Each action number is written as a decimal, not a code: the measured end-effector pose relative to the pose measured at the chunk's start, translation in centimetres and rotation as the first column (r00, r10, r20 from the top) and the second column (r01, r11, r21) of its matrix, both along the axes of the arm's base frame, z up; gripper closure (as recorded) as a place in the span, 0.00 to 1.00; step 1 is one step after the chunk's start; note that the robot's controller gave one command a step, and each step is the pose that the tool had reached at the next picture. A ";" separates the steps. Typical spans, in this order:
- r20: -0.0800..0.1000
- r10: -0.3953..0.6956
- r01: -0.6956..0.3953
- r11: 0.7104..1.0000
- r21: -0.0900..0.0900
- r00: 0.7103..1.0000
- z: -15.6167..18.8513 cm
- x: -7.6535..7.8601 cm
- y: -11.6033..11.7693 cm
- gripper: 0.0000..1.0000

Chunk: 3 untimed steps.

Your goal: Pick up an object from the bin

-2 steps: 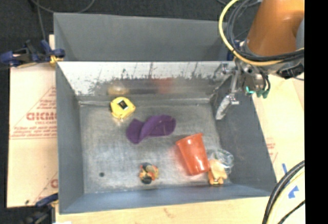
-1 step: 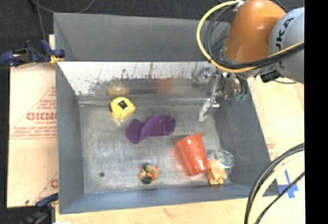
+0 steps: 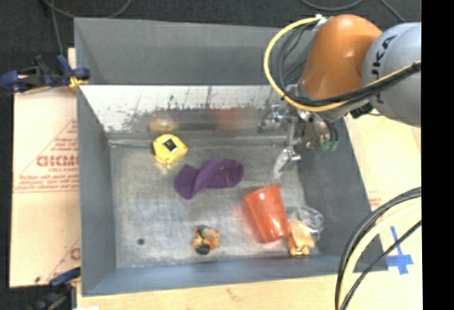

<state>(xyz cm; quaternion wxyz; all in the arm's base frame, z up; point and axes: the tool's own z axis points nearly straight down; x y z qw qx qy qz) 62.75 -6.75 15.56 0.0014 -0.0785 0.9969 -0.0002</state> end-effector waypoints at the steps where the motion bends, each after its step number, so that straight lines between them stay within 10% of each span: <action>1: 0.004 -0.101 0.101 0.995 0.001 0.995 -1.5 1.1 0.8 0.00; 2: 0.001 -0.224 0.224 0.975 0.001 0.975 -4.2 1.7 3.0 0.00; 3: 0.009 0.006 -0.006 1.000 -0.001 1.000 -7.3 3.4 9.2 1.00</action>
Offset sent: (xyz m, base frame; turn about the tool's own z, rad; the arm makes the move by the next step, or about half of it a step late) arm 0.0183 0.0417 -0.0570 0.1734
